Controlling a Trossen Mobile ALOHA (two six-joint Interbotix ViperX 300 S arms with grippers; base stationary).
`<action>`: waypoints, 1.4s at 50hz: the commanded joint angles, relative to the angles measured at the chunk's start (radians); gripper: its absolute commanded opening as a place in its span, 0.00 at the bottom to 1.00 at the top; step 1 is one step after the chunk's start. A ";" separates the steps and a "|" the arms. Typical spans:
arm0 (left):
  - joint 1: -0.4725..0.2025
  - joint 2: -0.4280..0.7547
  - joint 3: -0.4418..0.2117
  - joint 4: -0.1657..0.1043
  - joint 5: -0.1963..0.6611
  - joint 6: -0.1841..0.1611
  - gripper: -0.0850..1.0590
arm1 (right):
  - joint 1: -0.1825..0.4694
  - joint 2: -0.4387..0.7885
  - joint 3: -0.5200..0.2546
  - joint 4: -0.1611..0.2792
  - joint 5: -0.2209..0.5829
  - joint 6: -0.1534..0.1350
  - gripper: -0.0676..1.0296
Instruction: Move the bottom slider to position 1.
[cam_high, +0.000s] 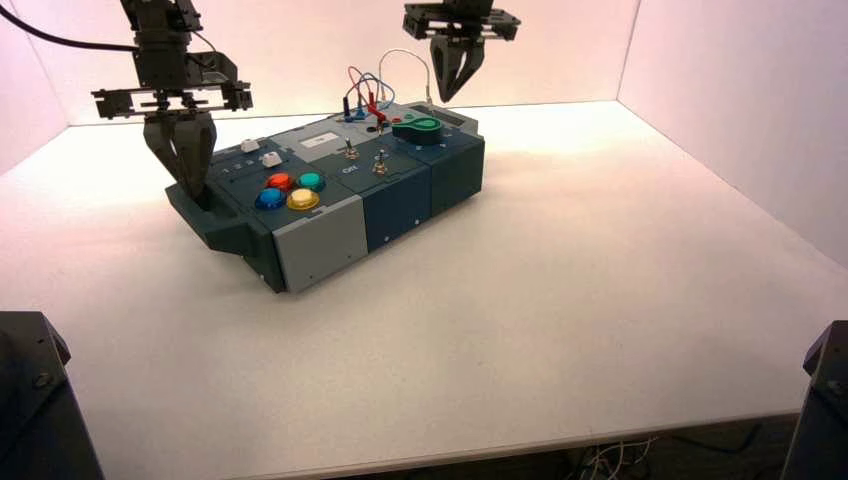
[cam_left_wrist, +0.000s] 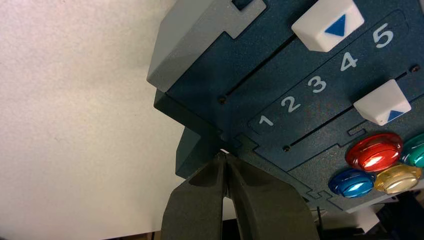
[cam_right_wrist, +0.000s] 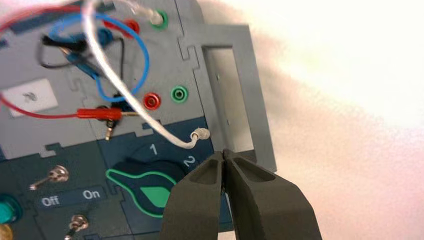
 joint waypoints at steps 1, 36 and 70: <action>-0.017 0.012 -0.055 -0.015 -0.035 0.005 0.05 | -0.002 -0.011 -0.020 0.002 0.009 -0.003 0.04; -0.014 0.015 -0.078 -0.015 -0.020 0.012 0.05 | -0.029 0.012 -0.046 -0.041 0.032 -0.017 0.04; 0.000 0.011 -0.110 -0.017 -0.023 0.011 0.05 | -0.034 0.041 -0.060 -0.046 0.149 -0.043 0.04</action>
